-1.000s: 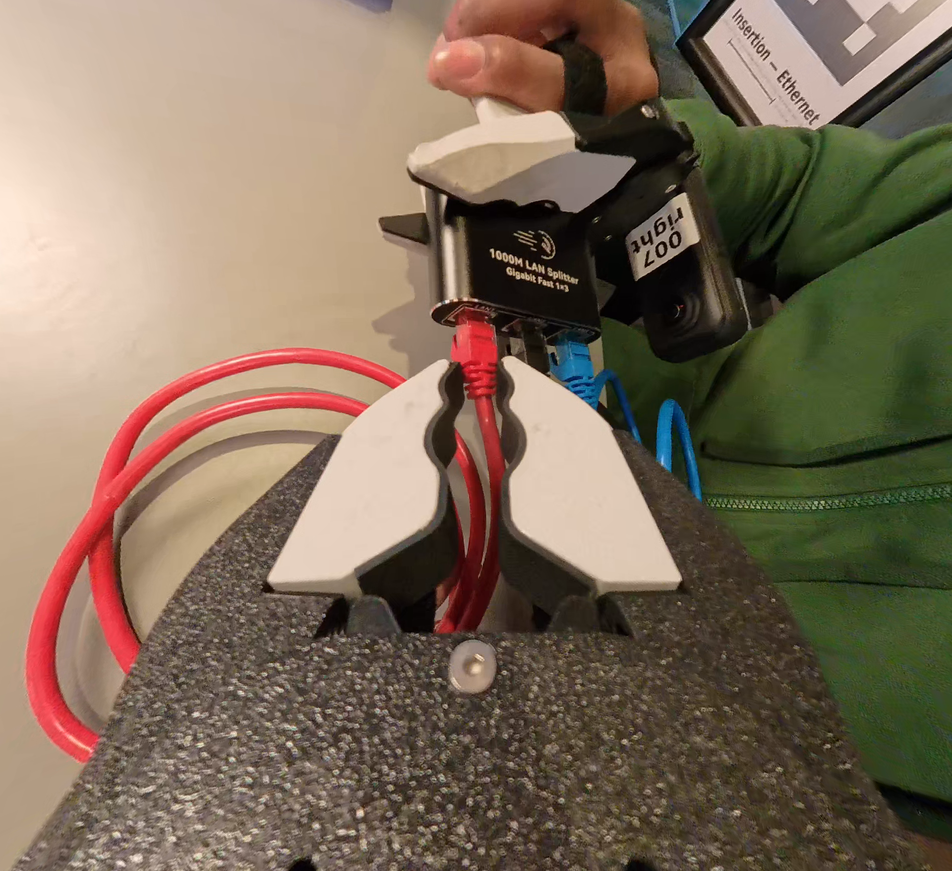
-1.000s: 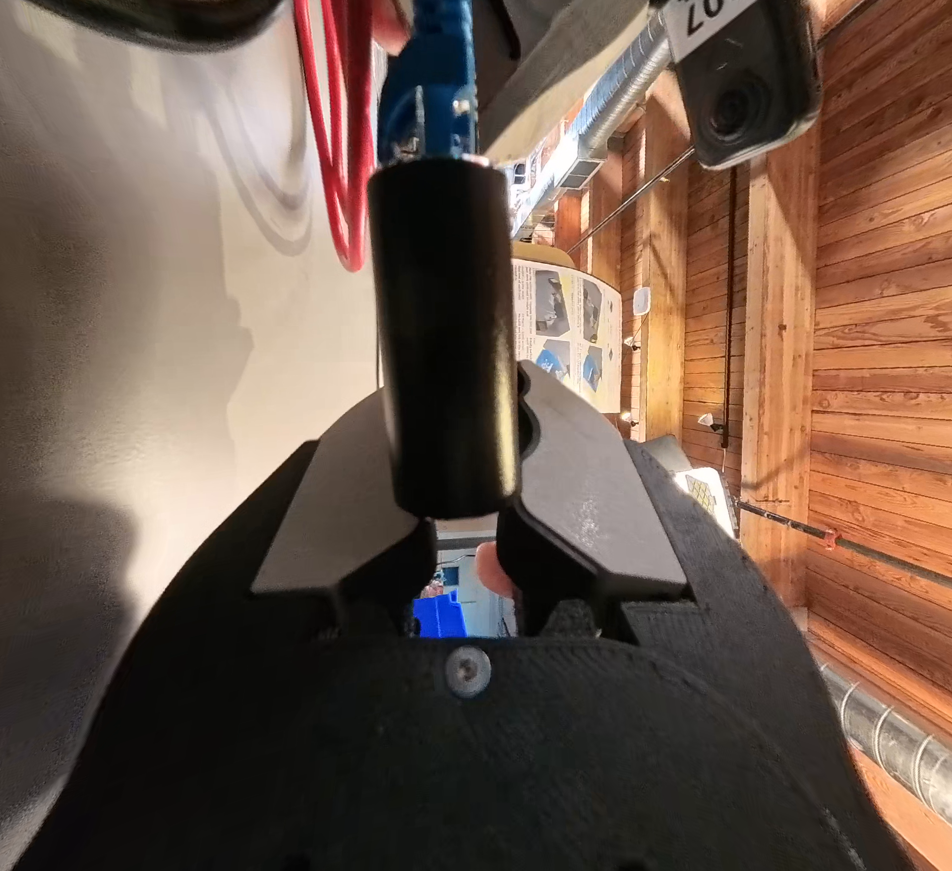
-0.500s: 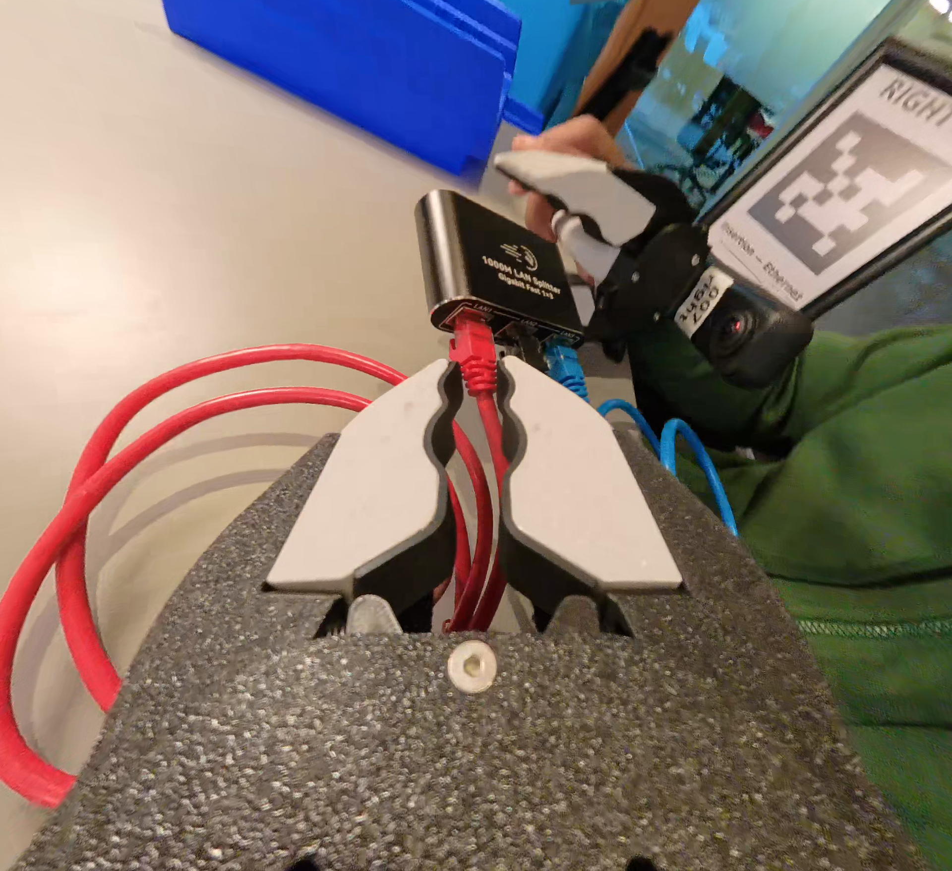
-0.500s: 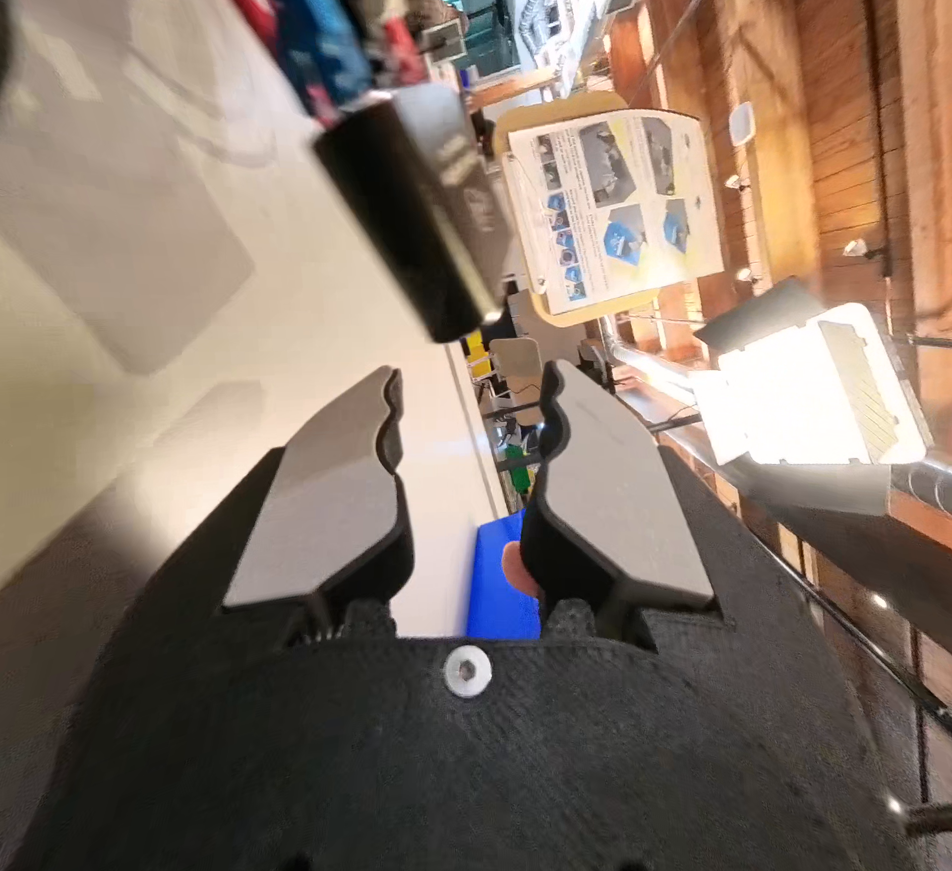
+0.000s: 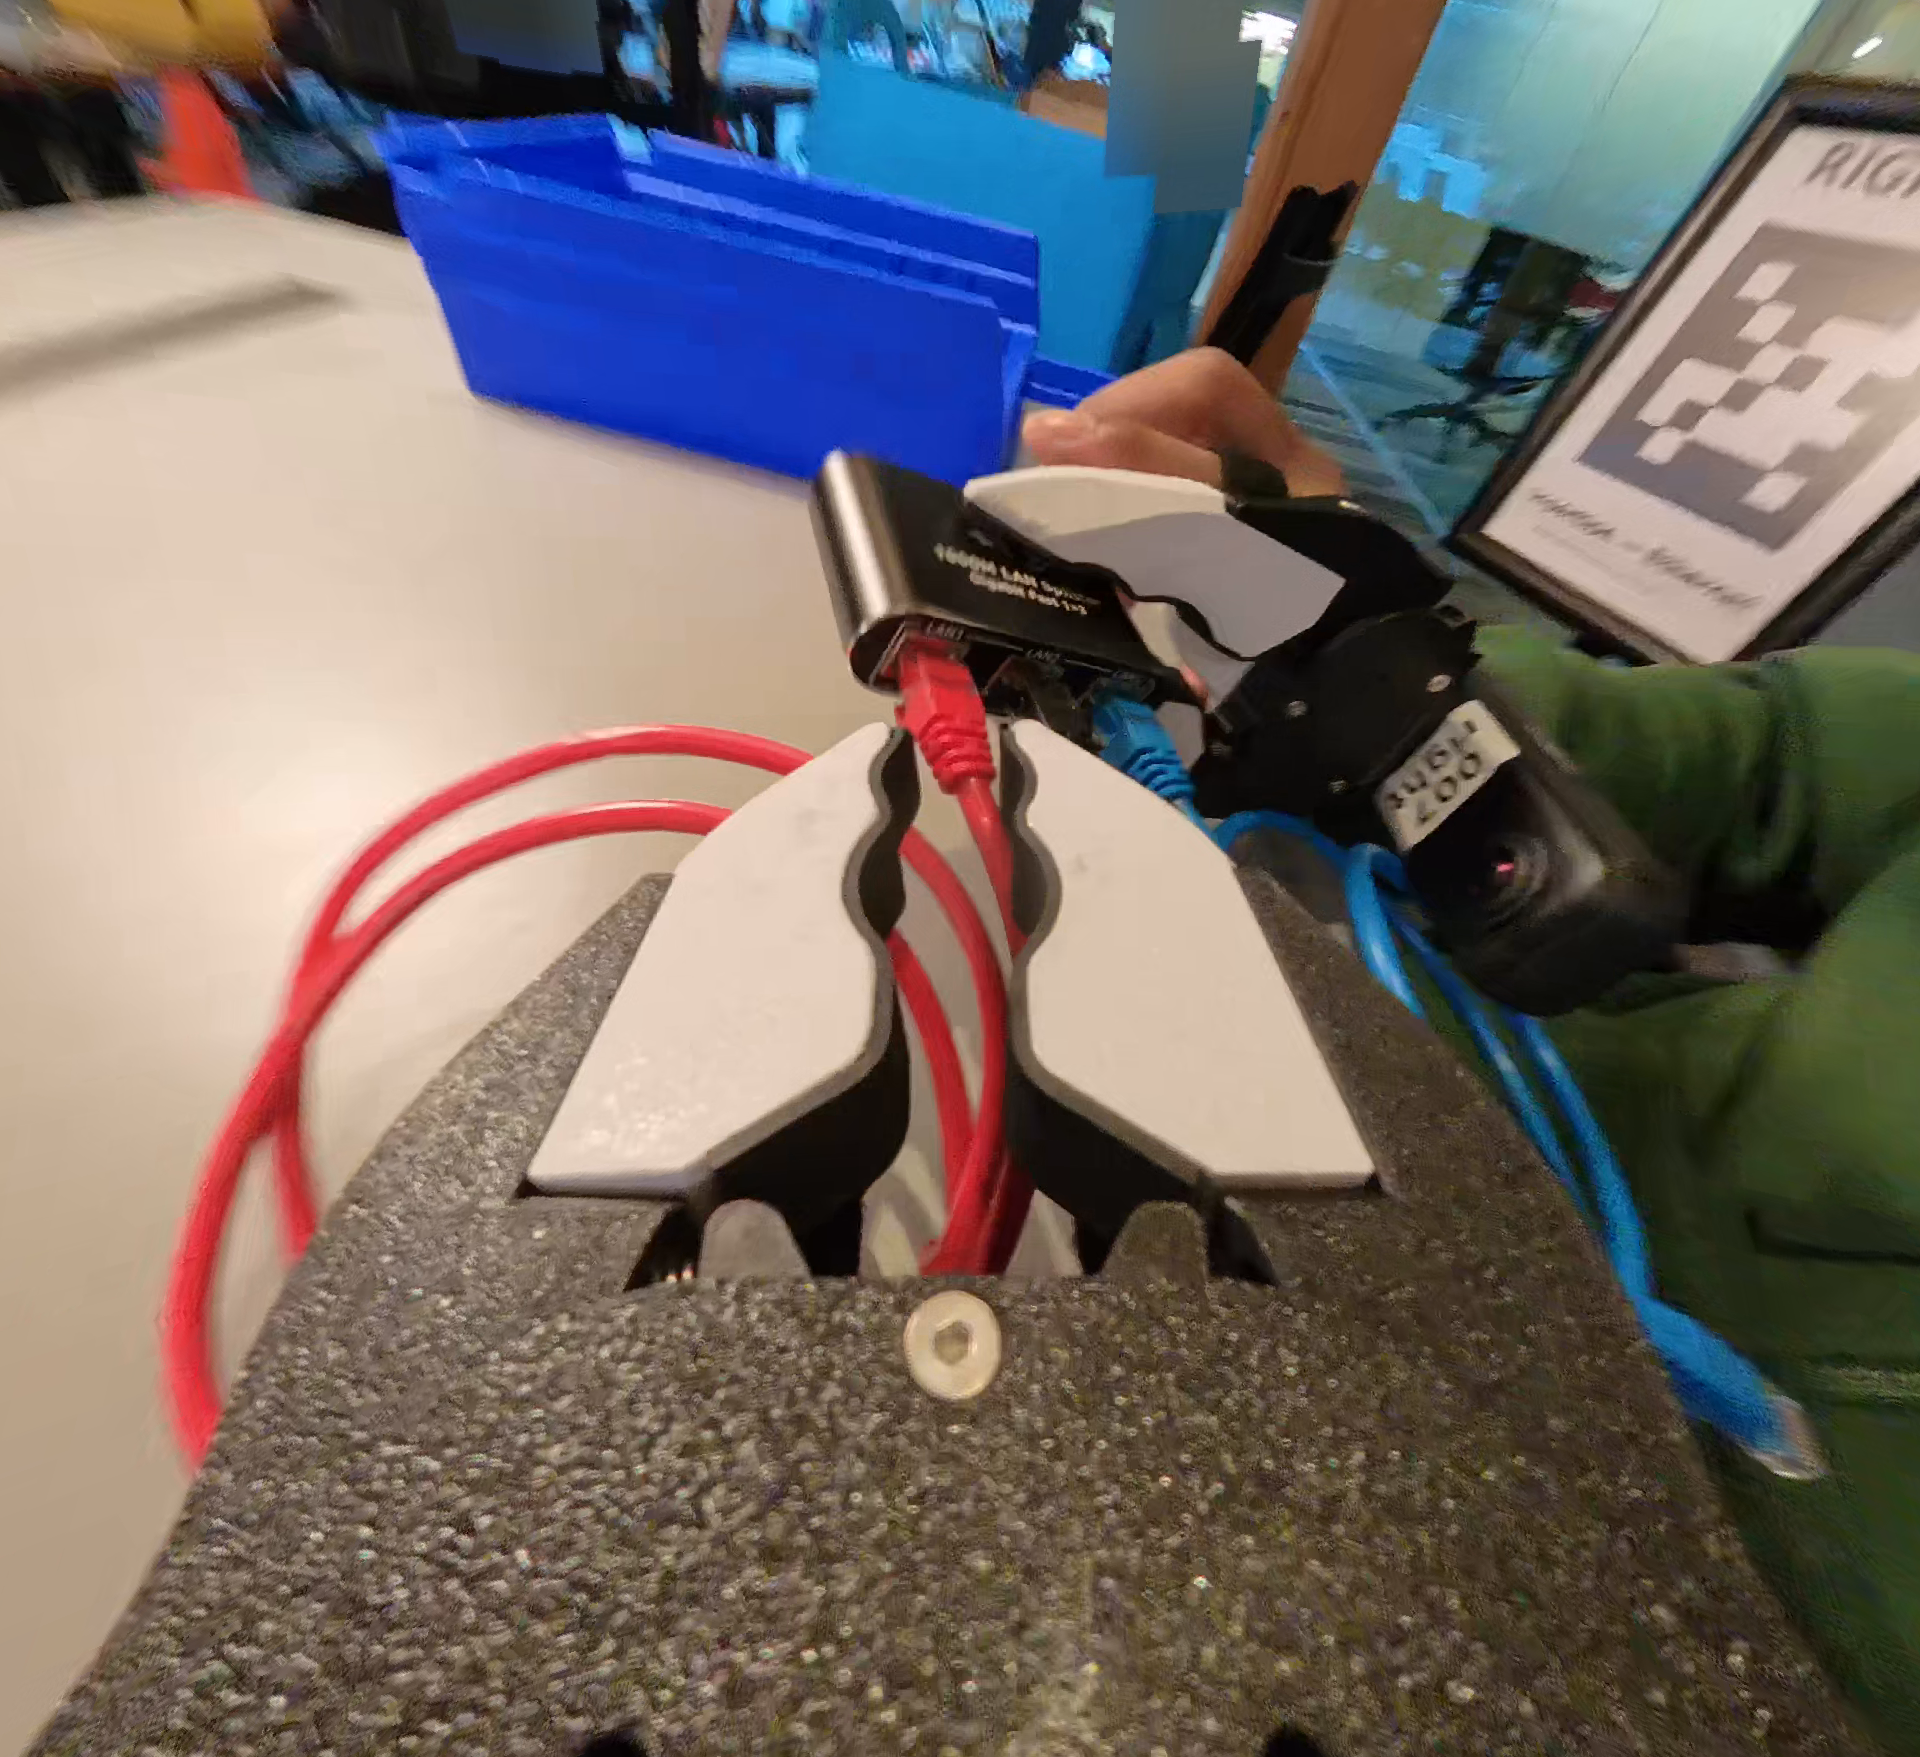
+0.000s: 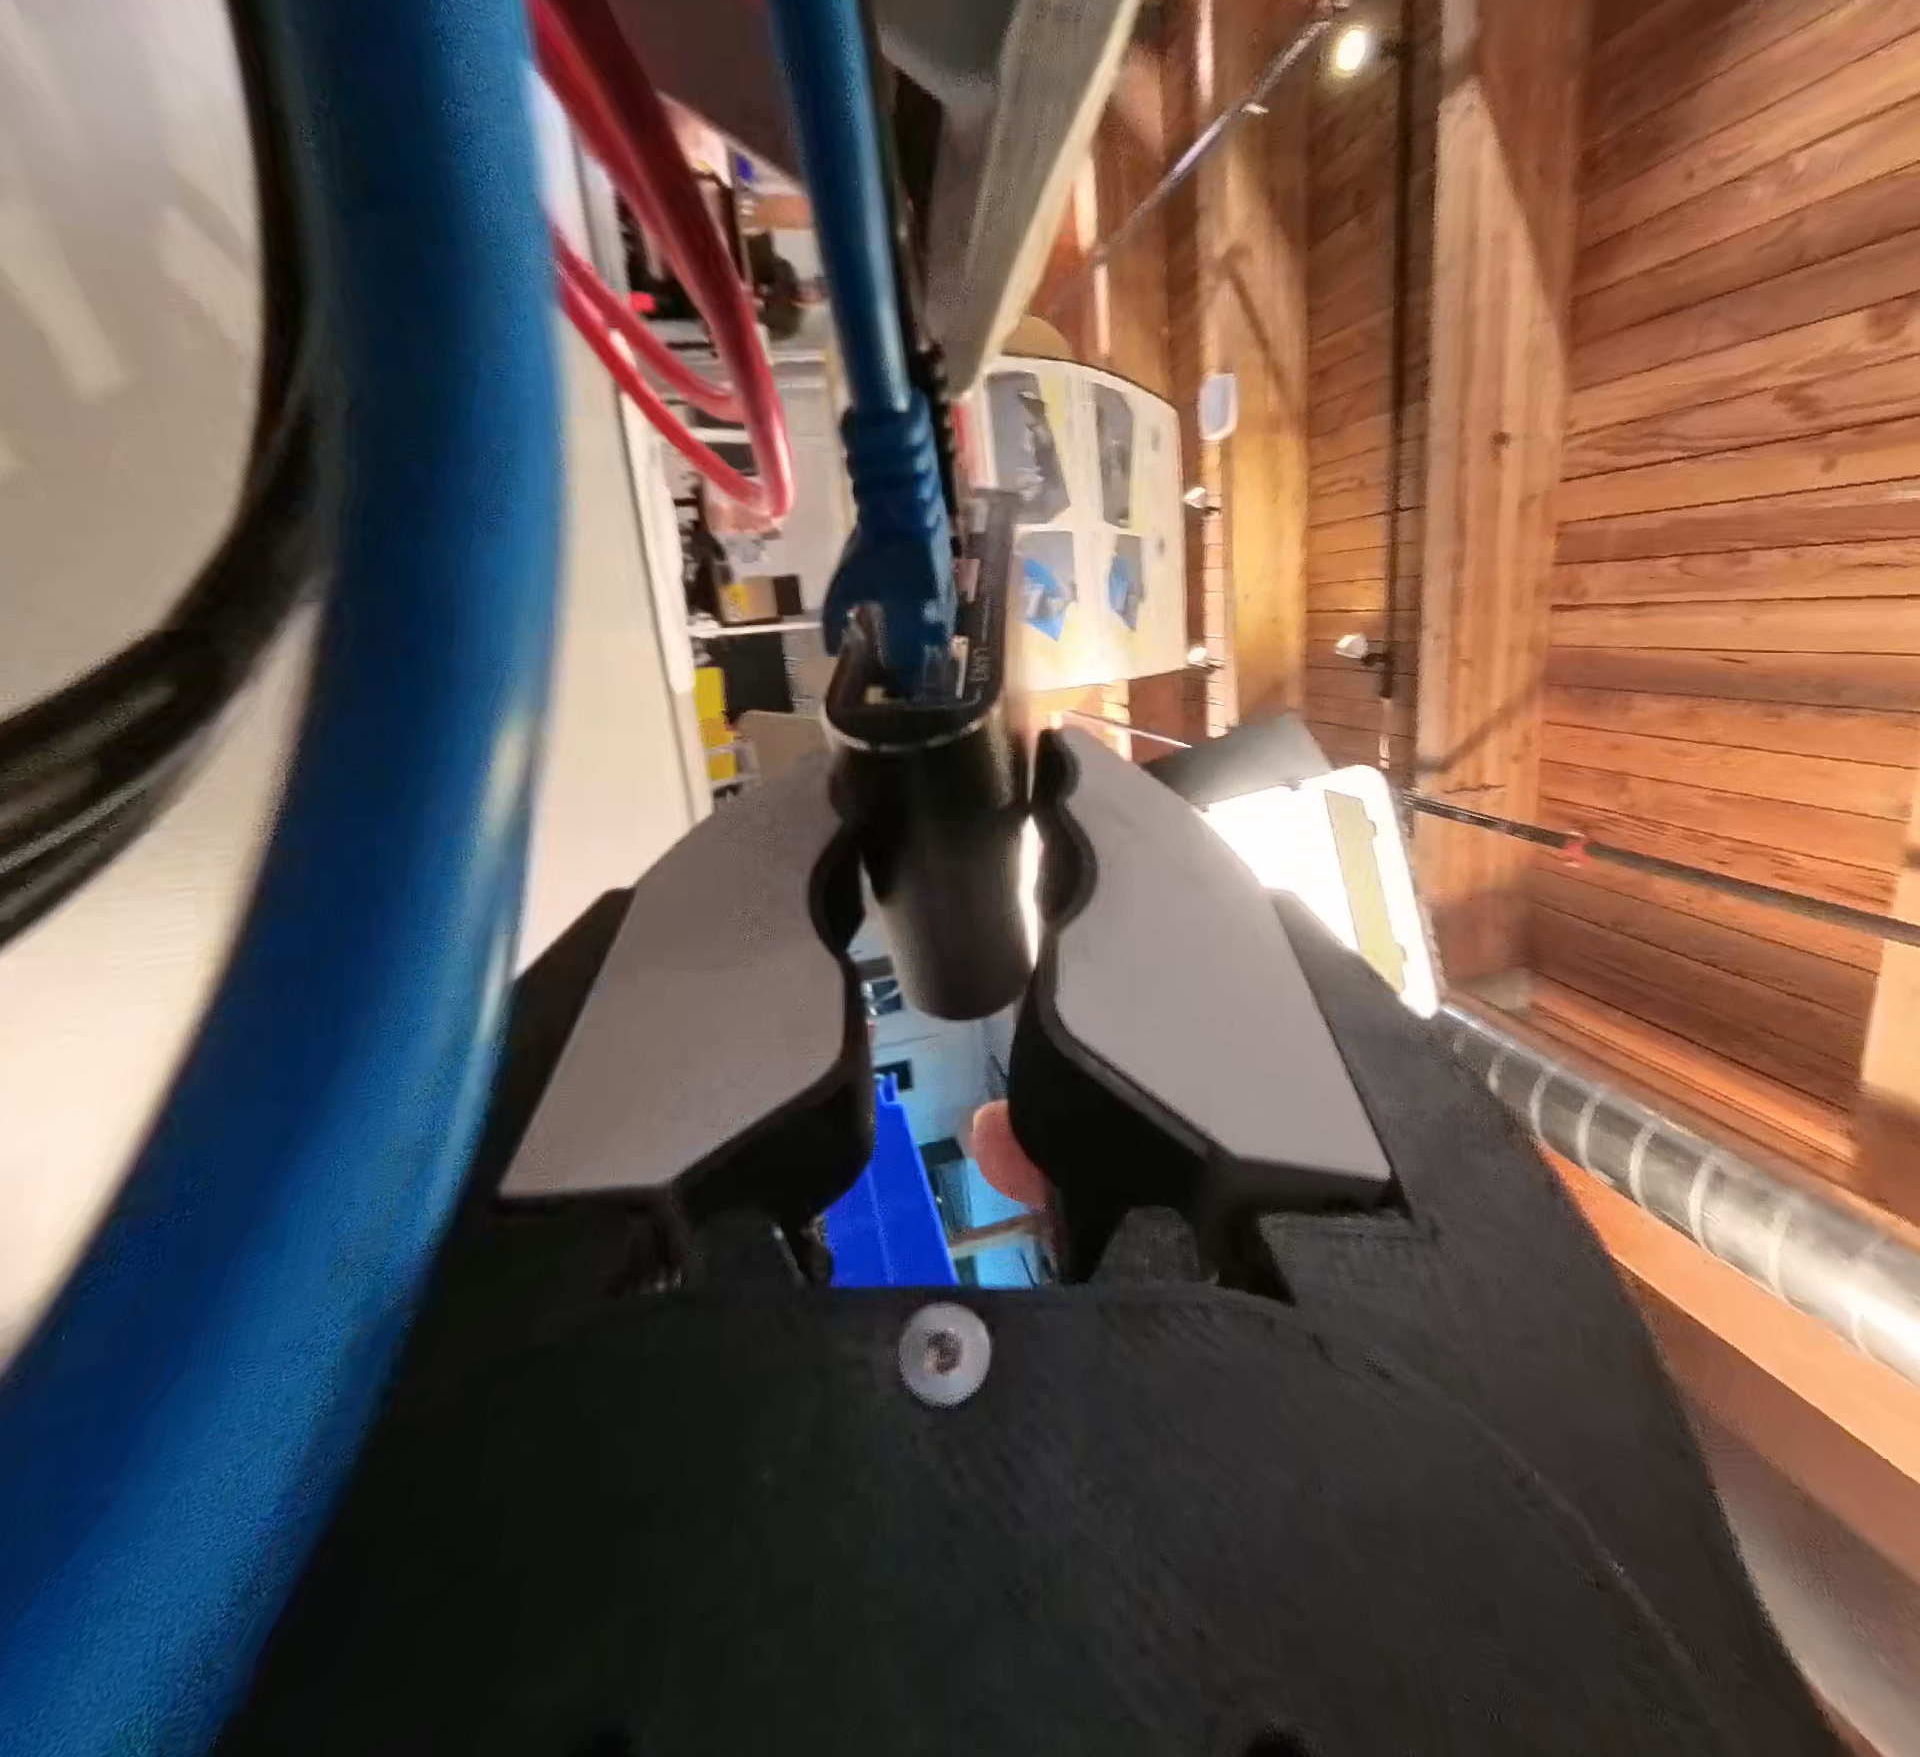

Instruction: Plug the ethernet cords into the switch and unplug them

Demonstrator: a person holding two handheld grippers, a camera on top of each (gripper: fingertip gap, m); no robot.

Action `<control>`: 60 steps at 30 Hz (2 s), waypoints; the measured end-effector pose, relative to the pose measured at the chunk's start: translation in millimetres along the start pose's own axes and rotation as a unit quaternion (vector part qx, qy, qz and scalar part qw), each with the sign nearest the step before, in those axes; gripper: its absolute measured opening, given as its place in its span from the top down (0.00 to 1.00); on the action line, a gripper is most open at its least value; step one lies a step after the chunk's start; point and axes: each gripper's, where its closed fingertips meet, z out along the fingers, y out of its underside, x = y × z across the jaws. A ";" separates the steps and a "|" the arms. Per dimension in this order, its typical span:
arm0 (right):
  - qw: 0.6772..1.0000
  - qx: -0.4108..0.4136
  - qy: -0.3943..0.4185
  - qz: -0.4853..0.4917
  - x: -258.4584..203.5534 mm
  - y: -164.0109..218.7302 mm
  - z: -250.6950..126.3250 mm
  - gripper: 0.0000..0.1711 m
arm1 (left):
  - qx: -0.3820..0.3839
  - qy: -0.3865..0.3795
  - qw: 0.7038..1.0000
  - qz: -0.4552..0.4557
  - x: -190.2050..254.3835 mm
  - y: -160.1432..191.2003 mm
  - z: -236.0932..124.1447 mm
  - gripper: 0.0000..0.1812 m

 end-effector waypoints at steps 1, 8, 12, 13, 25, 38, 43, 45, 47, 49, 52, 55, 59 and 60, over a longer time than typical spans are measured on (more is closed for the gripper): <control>1.000 -0.005 0.002 0.001 2.0 2.3 -0.3 0.83 | 0.020 -0.019 0.999 0.032 -1.1 -6.5 -3.0 0.91; 0.997 -0.050 0.021 0.058 18.2 24.2 -1.4 0.83 | 0.195 -0.177 0.961 0.082 -38.1 -60.2 -69.9 0.84; 0.992 -0.081 0.039 0.093 33.0 40.5 0.7 0.83 | 0.160 -0.320 0.930 0.084 -79.9 -49.5 -105.6 0.81; 0.990 -0.088 0.045 0.101 38.9 45.8 2.6 0.83 | 0.140 -0.355 0.920 0.085 -90.1 -44.1 -112.7 0.81; 0.937 -0.284 0.101 0.176 166.5 217.4 16.9 0.83 | -0.216 -0.412 0.868 0.177 -115.1 50.3 -76.6 0.89; 0.812 -0.576 0.055 0.075 165.1 430.5 -35.8 0.82 | -0.268 -0.405 0.852 0.197 -116.4 64.3 -72.1 0.92; 0.806 -0.581 -0.061 0.093 74.1 434.5 -32.3 0.77 | -0.267 -0.403 0.852 0.203 -115.2 64.1 -71.6 0.90; 0.787 -0.589 -0.083 0.165 48.5 436.8 -39.6 0.71 | -0.262 -0.401 0.854 0.203 -114.3 63.0 -71.5 0.89; 0.768 -0.598 -0.087 0.212 42.2 440.1 -51.8 0.68 | -0.257 -0.399 0.857 0.199 -114.0 61.9 -71.9 0.85; 0.754 -0.598 -0.073 0.261 49.4 442.9 -64.6 0.66 | -0.253 -0.401 0.859 0.193 -114.8 60.9 -72.9 0.81; 0.727 -0.588 -0.048 0.352 68.6 441.2 -86.5 0.61 | -0.245 -0.411 0.860 0.180 -117.5 58.5 -76.1 0.76; 0.717 -0.548 -0.030 0.429 80.0 424.5 -101.8 0.58 | -0.242 -0.410 0.864 0.165 -117.2 59.0 -77.9 0.70; 0.737 -0.401 -0.033 0.543 66.2 359.9 -97.3 0.57 | -0.237 -0.410 0.865 0.162 -115.3 58.1 -79.5 0.68; 0.742 -0.354 -0.025 0.569 61.9 341.4 -94.9 0.57 | -0.233 -0.412 0.865 0.165 -114.4 57.0 -80.1 0.68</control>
